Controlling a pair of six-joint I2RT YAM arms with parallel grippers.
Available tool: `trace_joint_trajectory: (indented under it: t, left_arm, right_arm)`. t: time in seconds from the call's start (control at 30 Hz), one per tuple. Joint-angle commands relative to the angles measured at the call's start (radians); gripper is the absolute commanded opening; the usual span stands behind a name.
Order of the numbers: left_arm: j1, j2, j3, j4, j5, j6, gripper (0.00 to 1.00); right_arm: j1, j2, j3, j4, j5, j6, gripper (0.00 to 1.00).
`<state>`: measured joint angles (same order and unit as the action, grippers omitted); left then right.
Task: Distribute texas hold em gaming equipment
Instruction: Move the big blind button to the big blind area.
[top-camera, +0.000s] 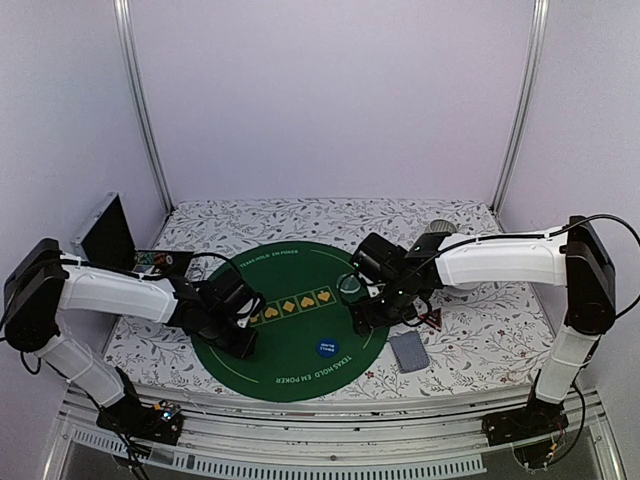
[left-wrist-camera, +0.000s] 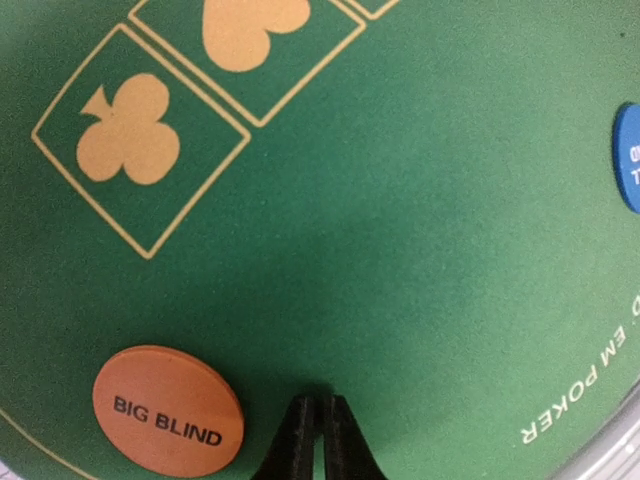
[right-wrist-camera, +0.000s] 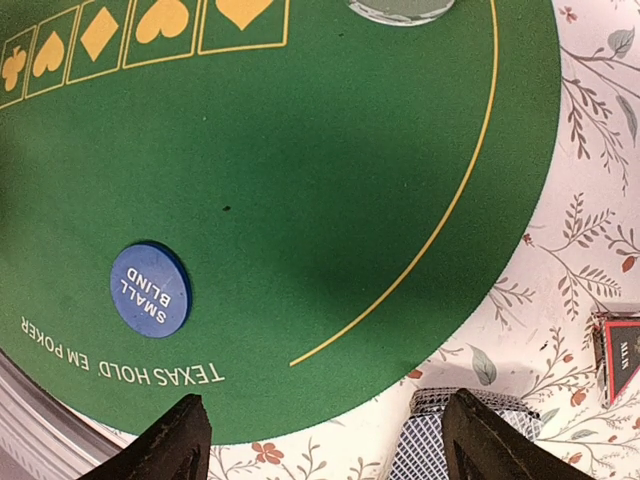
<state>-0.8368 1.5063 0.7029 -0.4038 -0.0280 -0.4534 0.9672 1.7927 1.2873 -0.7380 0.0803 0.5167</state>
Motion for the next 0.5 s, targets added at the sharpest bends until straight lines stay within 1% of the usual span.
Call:
trace_joint_trajectory:
  t: [0.0,0.1,0.17,0.33,0.47]
  left_arm:
    - [0.033,-0.008,-0.023,-0.032,0.006,-0.017,0.08]
    - [0.038,-0.074,-0.073,-0.06,-0.061,-0.051,0.09]
    - [0.064,-0.106,-0.091,-0.068,-0.116,-0.07,0.09]
    - [0.165,-0.133,-0.109,-0.026,-0.097,-0.063,0.06]
    - [0.202,-0.146,-0.106,-0.015,-0.136,-0.047,0.07]
  right_arm:
    - [-0.005,-0.027,0.0,0.009,0.031,0.009,0.82]
    - [-0.005,-0.026,0.001,0.002,0.034,0.012,0.82]
    - [-0.006,-0.024,0.0,-0.002,0.036,0.011,0.82]
    - [-0.007,-0.017,0.01,-0.017,0.039,0.0,0.82]
    - [-0.008,-0.028,0.013,-0.026,0.047,-0.004,0.82]
